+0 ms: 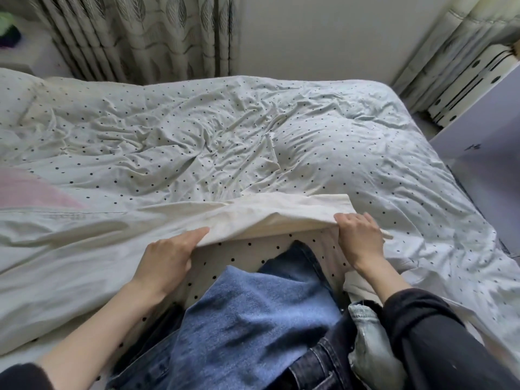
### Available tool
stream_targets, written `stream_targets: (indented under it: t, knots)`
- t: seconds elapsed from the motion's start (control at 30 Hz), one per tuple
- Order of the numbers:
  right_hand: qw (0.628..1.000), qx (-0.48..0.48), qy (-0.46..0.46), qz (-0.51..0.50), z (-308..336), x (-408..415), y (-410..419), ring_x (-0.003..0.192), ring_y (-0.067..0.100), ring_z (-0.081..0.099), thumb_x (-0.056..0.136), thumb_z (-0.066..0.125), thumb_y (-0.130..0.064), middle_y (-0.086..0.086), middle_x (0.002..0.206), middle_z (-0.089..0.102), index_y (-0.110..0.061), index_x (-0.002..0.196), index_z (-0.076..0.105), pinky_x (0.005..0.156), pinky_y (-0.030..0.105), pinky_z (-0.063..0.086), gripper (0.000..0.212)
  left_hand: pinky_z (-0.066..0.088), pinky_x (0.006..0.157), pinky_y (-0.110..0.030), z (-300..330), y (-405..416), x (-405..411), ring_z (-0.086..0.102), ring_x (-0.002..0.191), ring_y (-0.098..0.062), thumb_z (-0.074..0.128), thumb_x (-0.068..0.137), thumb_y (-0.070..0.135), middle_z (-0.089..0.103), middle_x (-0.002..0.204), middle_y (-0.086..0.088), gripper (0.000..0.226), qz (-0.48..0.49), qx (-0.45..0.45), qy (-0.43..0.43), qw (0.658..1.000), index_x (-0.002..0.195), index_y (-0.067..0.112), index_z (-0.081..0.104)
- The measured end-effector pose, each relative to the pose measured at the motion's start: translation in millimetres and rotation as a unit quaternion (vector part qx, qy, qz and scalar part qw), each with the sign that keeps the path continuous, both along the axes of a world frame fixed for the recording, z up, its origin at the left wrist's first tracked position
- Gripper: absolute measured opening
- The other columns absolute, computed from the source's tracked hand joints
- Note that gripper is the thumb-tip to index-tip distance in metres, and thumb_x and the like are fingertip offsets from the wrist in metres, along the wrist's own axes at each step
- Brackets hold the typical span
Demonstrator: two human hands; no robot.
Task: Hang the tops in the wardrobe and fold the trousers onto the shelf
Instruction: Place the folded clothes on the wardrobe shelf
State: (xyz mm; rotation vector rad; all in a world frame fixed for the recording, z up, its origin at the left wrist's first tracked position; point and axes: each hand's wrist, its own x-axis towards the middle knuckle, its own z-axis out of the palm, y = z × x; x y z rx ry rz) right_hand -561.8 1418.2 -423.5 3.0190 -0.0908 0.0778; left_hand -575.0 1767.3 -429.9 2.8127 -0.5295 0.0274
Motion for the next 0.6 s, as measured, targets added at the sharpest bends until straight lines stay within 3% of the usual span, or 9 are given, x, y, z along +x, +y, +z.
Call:
stream_targets:
  t: [0.1, 0.2, 0.37, 0.6]
  knots:
    - [0.995, -0.005, -0.097, 0.034, 41, -5, 3, 0.068, 0.033, 0.069, 0.071, 0.061, 0.013, 0.018, 0.072, 0.070, -0.001, 0.074, 0.067, 0.077, 0.050, 0.053, 0.016, 0.053, 0.059, -0.043, 34, 4, -3, 0.069, 0.079, -0.038, 0.056, 0.060, -0.020, 0.071, 0.107, -0.010, 0.073, 0.029, -0.025, 0.011, 0.999, 0.123, 0.016, 0.064]
    - [0.983, -0.005, -0.170, 0.065, 85, -23, 5, 0.061, 0.030, 0.067, 0.071, 0.048, 0.004, 0.013, 0.068, 0.069, -0.005, 0.072, 0.068, 0.065, 0.042, 0.055, 0.022, 0.052, 0.068, -0.042, 64, 7, -18, 0.067, 0.092, -0.037, 0.055, 0.069, -0.016, 0.068, 0.114, -0.008, 0.068, 0.026, -0.058, 0.001, 0.998, 0.126, 0.020, 0.061]
    - [0.968, -0.030, -0.235, 0.089, 141, -74, 5, 0.065, 0.029, 0.069, 0.073, 0.061, 0.006, 0.010, 0.073, 0.072, -0.008, 0.080, 0.071, 0.067, 0.040, 0.054, 0.019, 0.048, 0.082, -0.036, 104, 11, -60, 0.060, 0.112, -0.028, 0.050, 0.080, -0.008, 0.063, 0.125, 0.000, 0.064, 0.020, -0.086, 0.047, 0.995, 0.132, 0.028, 0.055]
    - [0.939, -0.084, -0.328, 0.062, 203, -162, -11, 0.079, 0.030, 0.068, 0.081, 0.064, 0.000, 0.009, 0.084, 0.073, -0.012, 0.090, 0.071, 0.080, 0.043, 0.049, 0.017, 0.051, 0.080, -0.036, 150, -7, -142, 0.062, 0.107, -0.027, 0.053, 0.084, -0.001, 0.066, 0.119, 0.000, 0.056, -0.050, -0.142, 0.048, 0.988, 0.129, 0.031, 0.057]
